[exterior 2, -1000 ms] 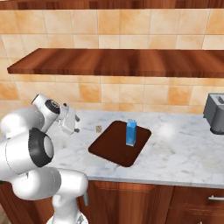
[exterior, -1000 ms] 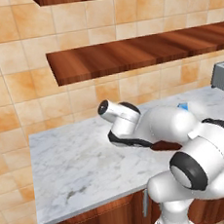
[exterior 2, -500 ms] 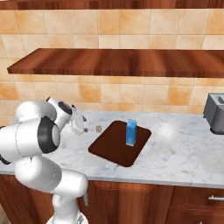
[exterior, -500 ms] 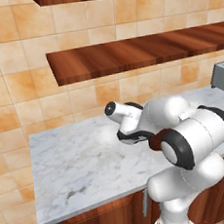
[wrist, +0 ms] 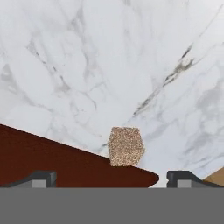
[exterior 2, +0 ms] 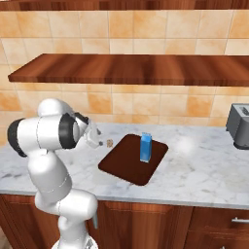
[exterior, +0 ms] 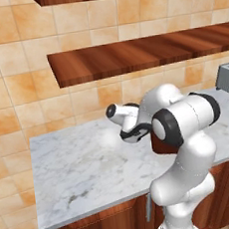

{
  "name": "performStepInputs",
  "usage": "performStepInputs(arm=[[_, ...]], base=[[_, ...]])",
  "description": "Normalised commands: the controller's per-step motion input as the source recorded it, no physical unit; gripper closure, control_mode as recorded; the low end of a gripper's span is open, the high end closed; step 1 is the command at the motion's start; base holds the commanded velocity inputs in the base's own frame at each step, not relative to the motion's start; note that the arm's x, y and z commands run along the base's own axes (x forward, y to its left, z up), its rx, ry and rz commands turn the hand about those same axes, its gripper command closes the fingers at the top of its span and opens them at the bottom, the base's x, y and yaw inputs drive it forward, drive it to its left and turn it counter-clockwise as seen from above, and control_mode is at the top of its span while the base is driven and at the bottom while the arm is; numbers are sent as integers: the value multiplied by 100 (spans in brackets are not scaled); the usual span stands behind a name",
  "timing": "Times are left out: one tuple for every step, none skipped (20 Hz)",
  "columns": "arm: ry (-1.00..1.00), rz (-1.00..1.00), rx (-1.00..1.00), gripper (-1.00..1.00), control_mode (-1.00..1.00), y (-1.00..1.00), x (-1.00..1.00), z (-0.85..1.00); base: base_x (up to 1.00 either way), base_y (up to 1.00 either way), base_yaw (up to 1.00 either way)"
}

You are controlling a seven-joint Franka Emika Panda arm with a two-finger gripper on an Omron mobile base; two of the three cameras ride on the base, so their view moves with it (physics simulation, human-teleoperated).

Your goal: Take out the milk from the fridge and place it on the tray on the counter. Then take the sugar cube near the tray and place it in the tray.

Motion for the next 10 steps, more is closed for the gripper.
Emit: performStepInputs(arm=[[0,-8,-1,-100,-100,0,14,-39],[0,-11,-3,-100,-100,1,8,-34],[0,-13,-5,-100,-100,0,14,-30],[0,-9,-3,-100,-100,0,23,-36],[0,-8,-1,-100,-100,-3,16,-23],[0,-8,0,-100,-100,-2,21,-17],[0,-8,0,-100,-100,-3,17,-12],[0,-9,0,-100,-100,-1,21,-6],[0,-5,0,-100,-100,0,19,-4],[0,0,0,-100,-100,-4,21,0]], base=[[0,0,0],[0,0,0],[0,0,0],[0,0,0],[0,0,0],[0,0,0],[0,0,0],[0,0,0],[0,0,0],[0,0,0]])
